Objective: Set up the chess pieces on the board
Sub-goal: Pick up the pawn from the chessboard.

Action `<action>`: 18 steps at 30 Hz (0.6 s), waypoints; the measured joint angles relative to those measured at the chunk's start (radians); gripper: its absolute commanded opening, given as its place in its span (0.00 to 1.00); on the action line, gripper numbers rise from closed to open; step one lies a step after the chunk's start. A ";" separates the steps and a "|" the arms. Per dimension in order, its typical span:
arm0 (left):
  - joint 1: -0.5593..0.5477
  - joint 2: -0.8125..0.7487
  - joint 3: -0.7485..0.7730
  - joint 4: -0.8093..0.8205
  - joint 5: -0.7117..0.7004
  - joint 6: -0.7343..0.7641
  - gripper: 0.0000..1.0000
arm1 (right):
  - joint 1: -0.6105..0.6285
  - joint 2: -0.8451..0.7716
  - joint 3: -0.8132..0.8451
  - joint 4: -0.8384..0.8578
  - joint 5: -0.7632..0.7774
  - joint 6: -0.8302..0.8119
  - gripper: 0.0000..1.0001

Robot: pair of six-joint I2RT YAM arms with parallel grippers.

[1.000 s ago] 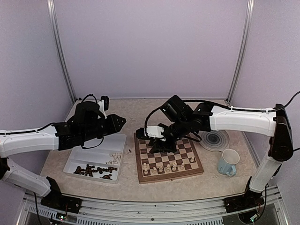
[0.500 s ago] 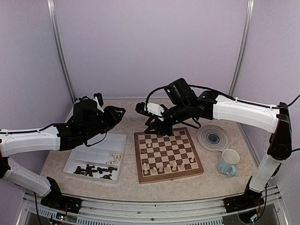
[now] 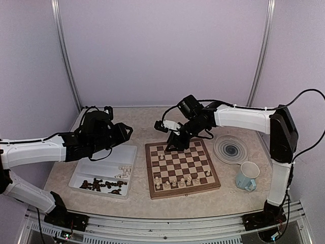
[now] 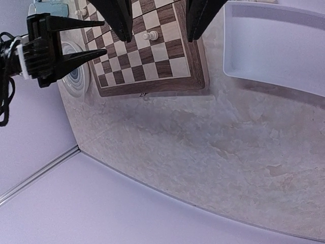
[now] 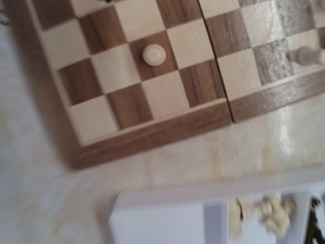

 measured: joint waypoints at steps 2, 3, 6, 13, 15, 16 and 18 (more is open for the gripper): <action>0.001 0.000 0.000 -0.008 0.000 0.004 0.41 | 0.007 0.055 0.027 -0.016 0.002 -0.005 0.43; 0.002 0.000 0.000 -0.014 0.000 0.005 0.41 | 0.010 0.075 0.037 -0.022 0.003 -0.006 0.44; 0.006 0.000 0.000 -0.022 0.000 0.008 0.42 | 0.023 0.127 0.066 -0.042 0.016 -0.011 0.44; 0.013 0.000 0.000 -0.044 0.000 0.008 0.43 | 0.040 0.200 0.165 -0.061 0.036 -0.010 0.42; 0.015 0.000 0.000 -0.045 0.000 0.008 0.43 | 0.042 0.217 0.187 -0.064 0.039 -0.010 0.40; 0.016 0.000 0.000 -0.045 0.000 0.008 0.43 | 0.042 0.225 0.197 -0.066 0.040 -0.010 0.39; 0.019 0.000 0.000 -0.045 0.001 0.008 0.43 | 0.045 0.241 0.213 -0.072 0.046 -0.010 0.35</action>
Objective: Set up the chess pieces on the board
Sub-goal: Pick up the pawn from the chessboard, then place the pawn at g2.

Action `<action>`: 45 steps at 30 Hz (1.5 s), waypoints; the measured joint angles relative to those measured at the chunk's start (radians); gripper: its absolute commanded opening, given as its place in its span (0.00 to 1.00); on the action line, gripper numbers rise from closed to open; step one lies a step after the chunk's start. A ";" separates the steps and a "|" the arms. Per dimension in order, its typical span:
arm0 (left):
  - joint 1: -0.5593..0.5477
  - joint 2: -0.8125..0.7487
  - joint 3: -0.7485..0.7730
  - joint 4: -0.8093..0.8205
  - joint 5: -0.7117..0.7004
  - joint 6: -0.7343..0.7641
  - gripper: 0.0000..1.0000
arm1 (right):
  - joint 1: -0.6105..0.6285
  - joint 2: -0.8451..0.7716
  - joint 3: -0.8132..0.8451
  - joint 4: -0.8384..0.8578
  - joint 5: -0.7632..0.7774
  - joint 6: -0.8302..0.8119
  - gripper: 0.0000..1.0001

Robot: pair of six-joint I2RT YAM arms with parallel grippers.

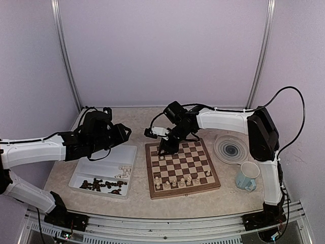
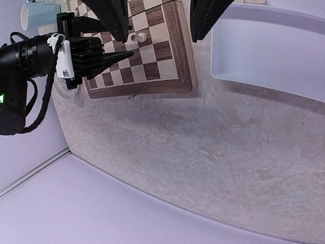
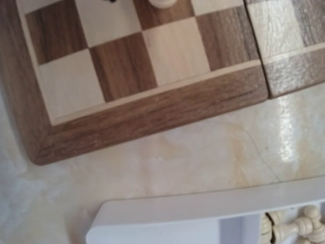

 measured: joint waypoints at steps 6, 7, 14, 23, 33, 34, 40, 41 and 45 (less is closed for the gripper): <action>0.006 0.000 0.000 0.000 0.000 0.000 0.43 | 0.010 0.039 0.022 -0.018 0.009 0.001 0.23; 0.008 0.000 0.000 0.000 0.000 0.000 0.43 | 0.011 0.045 0.023 -0.022 0.010 0.001 0.22; 0.019 0.000 0.000 0.000 0.005 0.000 0.43 | 0.011 0.058 0.027 -0.051 0.015 0.010 0.02; 0.023 0.000 0.000 0.001 0.019 0.006 0.43 | 0.010 -0.016 -0.061 -0.044 0.034 0.015 0.00; 0.029 0.002 0.000 0.001 0.030 0.016 0.43 | -0.032 -0.415 -0.473 0.033 0.034 -0.016 0.00; 0.031 0.002 0.000 0.001 0.030 0.018 0.43 | -0.037 -0.444 -0.511 0.039 0.034 -0.020 0.00; 0.035 0.012 0.005 0.000 0.035 0.026 0.43 | -0.063 -0.467 -0.603 0.058 0.049 -0.027 0.00; 0.035 0.014 0.006 0.001 0.037 0.026 0.43 | -0.067 -0.467 -0.611 0.061 0.051 -0.027 0.00; 0.035 0.017 0.006 0.000 0.045 0.025 0.43 | -0.087 -0.472 -0.656 0.089 0.074 -0.027 0.00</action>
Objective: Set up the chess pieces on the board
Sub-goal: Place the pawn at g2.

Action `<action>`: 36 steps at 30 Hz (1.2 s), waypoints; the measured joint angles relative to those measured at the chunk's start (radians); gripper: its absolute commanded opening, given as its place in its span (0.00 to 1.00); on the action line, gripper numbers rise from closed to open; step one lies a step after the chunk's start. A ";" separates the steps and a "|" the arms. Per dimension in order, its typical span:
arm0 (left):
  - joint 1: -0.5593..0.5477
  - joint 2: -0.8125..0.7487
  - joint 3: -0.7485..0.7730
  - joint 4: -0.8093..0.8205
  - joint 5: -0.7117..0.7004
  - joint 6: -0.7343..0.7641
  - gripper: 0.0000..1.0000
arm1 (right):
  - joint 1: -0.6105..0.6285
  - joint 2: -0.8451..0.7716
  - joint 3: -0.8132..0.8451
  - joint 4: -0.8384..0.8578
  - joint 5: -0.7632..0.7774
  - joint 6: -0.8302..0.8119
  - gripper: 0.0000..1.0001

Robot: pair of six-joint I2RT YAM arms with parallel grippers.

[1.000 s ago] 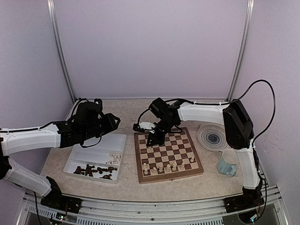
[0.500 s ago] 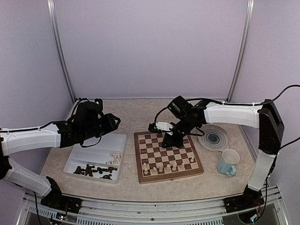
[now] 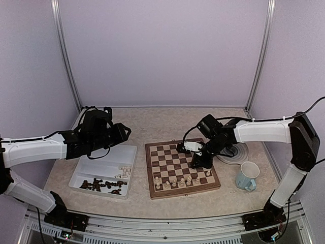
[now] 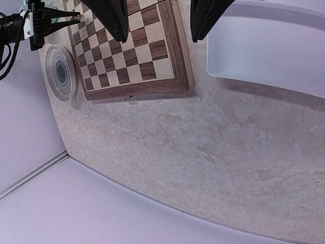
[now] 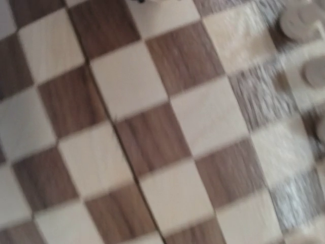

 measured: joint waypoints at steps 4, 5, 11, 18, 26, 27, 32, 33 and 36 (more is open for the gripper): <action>0.000 0.000 0.000 0.000 0.001 0.000 0.43 | -0.014 -0.029 -0.075 0.015 0.021 -0.005 0.00; 0.000 0.000 0.000 0.000 0.001 0.000 0.43 | -0.015 -0.035 -0.085 0.015 0.023 -0.006 0.00; 0.000 0.000 0.000 0.000 0.003 0.000 0.43 | -0.017 -0.077 -0.120 0.022 0.028 -0.010 0.00; 0.000 0.007 0.000 0.000 0.008 -0.001 0.43 | -0.017 -0.086 -0.141 0.025 0.028 -0.010 0.00; 0.000 0.007 0.000 0.000 0.007 -0.002 0.43 | -0.017 -0.098 -0.159 0.030 0.022 -0.010 0.00; 0.000 0.007 0.000 0.000 0.008 -0.002 0.43 | -0.017 -0.098 -0.159 0.030 0.021 -0.010 0.02; 0.000 0.007 0.000 0.000 0.007 -0.003 0.43 | -0.017 -0.098 -0.159 0.030 0.020 -0.009 0.18; 0.000 0.007 0.000 0.000 0.007 -0.003 0.43 | -0.017 -0.100 -0.159 0.029 0.021 -0.007 0.20; 0.000 0.007 0.000 -0.007 0.006 -0.003 0.43 | -0.017 -0.109 -0.159 0.029 0.021 -0.001 0.23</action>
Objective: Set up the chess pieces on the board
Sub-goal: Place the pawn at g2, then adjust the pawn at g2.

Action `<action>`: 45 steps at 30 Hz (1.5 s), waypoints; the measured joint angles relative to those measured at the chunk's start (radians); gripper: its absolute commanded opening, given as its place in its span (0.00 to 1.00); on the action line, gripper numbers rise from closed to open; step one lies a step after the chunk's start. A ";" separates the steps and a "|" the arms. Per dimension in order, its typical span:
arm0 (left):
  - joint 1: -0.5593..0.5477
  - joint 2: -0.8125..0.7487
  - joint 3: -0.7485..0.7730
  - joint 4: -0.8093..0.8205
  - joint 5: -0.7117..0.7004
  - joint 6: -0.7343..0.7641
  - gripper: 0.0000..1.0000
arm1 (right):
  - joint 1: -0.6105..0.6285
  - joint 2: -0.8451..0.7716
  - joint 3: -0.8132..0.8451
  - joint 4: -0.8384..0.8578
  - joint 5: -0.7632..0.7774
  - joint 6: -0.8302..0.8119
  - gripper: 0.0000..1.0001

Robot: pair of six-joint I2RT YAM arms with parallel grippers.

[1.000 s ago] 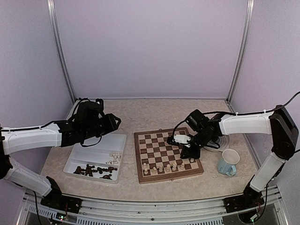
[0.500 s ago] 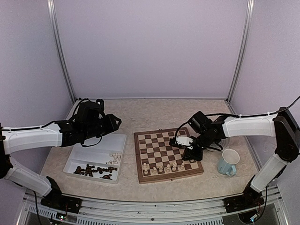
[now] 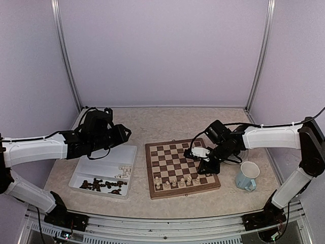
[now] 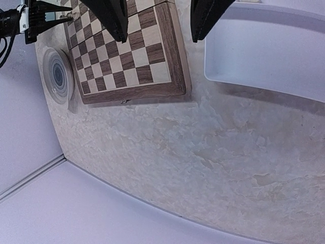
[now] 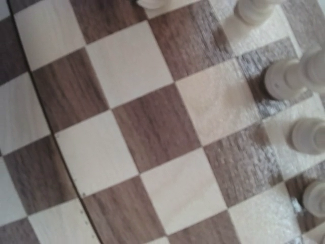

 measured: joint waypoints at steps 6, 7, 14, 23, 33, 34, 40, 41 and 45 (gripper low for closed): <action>0.000 0.000 0.000 -0.092 -0.024 -0.023 0.43 | -0.002 -0.030 0.026 -0.036 -0.018 0.006 0.28; 0.000 0.000 0.000 -0.114 -0.027 -0.029 0.43 | -0.003 -0.039 0.036 -0.041 -0.024 0.006 0.28; 0.003 0.000 -0.035 -0.199 -0.032 -0.055 0.43 | -0.012 -0.048 0.064 -0.037 -0.054 0.006 0.21; 0.005 0.007 -0.036 -0.211 -0.017 -0.061 0.43 | -0.064 0.060 0.089 -0.027 -0.073 0.028 0.13; 0.005 0.039 -0.035 -0.208 0.005 -0.060 0.43 | -0.068 0.086 0.095 -0.034 -0.097 0.016 0.12; 0.005 0.042 -0.035 -0.208 0.005 -0.060 0.43 | -0.068 0.089 0.095 -0.037 -0.099 0.014 0.11; 0.005 0.051 -0.035 -0.208 0.011 -0.059 0.43 | -0.068 0.091 0.095 -0.045 -0.100 0.006 0.11; 0.005 0.053 -0.035 -0.208 0.012 -0.059 0.43 | -0.068 0.091 0.095 -0.046 -0.100 0.005 0.11; 0.005 0.060 -0.035 -0.206 0.018 -0.059 0.43 | -0.068 0.091 0.095 -0.048 -0.099 0.002 0.11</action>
